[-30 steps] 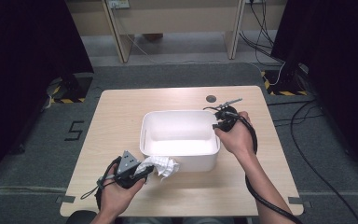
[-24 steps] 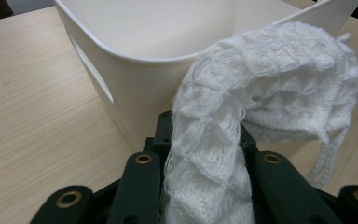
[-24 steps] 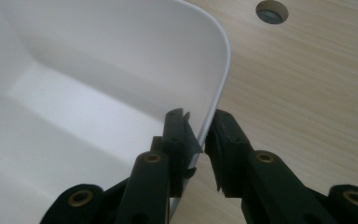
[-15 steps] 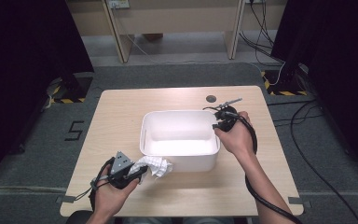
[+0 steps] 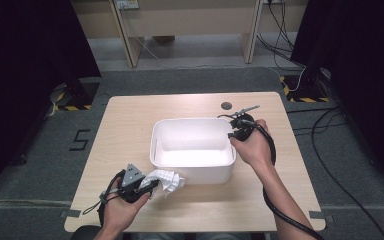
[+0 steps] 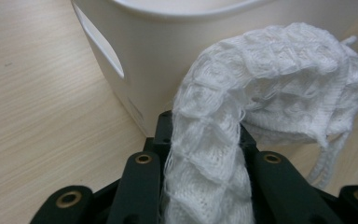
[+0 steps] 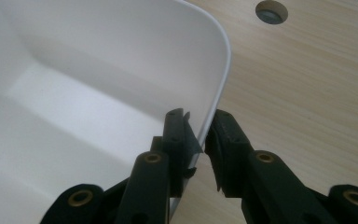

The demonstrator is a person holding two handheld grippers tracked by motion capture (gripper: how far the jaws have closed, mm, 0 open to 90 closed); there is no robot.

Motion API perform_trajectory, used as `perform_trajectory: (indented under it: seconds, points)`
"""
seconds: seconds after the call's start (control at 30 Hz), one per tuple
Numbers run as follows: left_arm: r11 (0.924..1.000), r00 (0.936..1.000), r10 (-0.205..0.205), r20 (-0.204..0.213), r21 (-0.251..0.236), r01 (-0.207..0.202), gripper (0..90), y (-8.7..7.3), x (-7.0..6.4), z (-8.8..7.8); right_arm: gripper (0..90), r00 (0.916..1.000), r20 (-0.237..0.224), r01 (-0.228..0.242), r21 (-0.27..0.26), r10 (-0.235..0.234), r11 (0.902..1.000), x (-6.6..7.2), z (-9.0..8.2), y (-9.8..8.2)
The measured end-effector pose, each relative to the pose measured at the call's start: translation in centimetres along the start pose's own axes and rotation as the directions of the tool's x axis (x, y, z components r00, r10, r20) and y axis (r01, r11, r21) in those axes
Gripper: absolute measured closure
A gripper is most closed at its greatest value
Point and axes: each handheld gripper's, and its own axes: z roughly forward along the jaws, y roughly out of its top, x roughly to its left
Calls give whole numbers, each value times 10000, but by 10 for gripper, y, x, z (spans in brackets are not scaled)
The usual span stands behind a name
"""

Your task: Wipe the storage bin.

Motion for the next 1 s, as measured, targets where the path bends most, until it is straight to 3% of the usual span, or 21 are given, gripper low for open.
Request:
perform_trajectory:
  seconds: [0.4,1.0]
  points:
    - [9979,10000,-42,63,642,38,712,-18,3,22,771,10000,19,0,-14,0,10000,0,0,0]
    - [9937,9998,-177,125,1112,162,713,-30,4,40,769,10000,30,4,-15,-4,10000,0,0,0]
